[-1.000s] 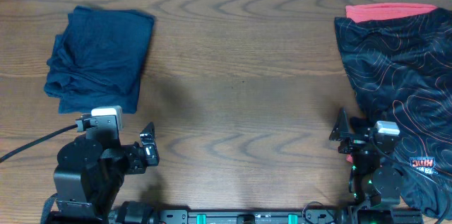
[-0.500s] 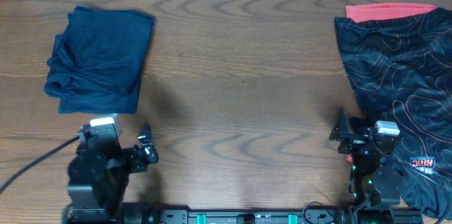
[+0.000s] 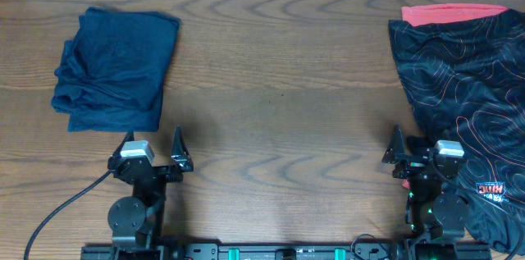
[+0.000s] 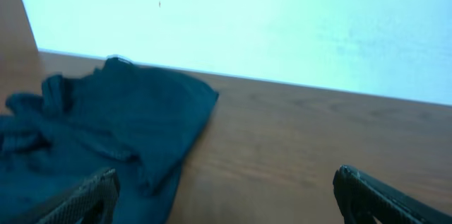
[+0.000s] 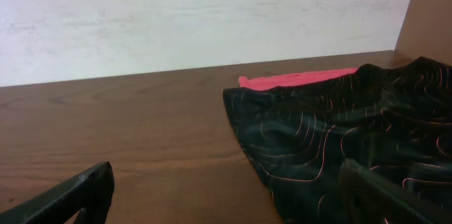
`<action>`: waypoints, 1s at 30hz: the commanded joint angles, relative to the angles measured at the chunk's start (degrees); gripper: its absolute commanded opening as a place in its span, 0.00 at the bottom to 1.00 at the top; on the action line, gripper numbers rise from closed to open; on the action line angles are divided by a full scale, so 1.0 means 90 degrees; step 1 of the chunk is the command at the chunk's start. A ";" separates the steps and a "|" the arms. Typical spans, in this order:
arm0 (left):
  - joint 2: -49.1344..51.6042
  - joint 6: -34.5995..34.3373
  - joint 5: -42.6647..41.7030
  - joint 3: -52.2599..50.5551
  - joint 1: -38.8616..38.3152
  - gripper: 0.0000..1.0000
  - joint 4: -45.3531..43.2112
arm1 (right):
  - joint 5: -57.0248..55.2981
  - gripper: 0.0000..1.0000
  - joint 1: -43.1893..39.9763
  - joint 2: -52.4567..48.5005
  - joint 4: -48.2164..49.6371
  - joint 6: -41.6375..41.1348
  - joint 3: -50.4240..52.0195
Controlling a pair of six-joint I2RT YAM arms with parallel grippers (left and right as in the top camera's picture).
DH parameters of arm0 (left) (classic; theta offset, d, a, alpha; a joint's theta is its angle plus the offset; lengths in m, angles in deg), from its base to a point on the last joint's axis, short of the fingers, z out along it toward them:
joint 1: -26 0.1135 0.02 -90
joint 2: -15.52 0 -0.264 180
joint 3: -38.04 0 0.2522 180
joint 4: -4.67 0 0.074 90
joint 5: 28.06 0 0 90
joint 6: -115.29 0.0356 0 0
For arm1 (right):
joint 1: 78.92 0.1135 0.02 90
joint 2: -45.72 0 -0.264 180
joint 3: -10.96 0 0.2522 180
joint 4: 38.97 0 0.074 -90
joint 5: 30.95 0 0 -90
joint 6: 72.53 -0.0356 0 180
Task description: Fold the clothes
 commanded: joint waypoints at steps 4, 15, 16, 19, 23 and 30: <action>-0.0080 0.0396 0.0029 -0.0583 0.0027 0.98 -0.0750 | 0.0027 0.99 -0.0090 0.0039 -0.0027 0.0102 0.0010; -0.0080 0.0804 -0.0282 -0.0884 0.0024 0.98 -0.0316 | 0.0027 0.99 -0.0090 0.0039 -0.0027 0.0104 0.0010; -0.0080 0.0804 -0.0284 -0.0884 0.0024 0.98 -0.0318 | 0.0027 0.99 -0.0090 0.0039 -0.0027 0.0102 0.0010; -0.0080 0.0806 -0.0279 -0.0884 0.0027 0.98 -0.0321 | 0.0027 0.99 -0.0090 0.0039 -0.0027 0.0102 0.0010; -0.0066 0.0806 -0.0279 -0.0884 0.0024 0.98 -0.0321 | 0.0027 0.99 -0.0090 0.0039 -0.0027 0.0102 0.0010; -0.0066 0.0806 -0.0279 -0.0884 0.0024 0.98 -0.0321 | 0.0027 0.99 -0.0090 0.0039 -0.0027 0.0104 0.0010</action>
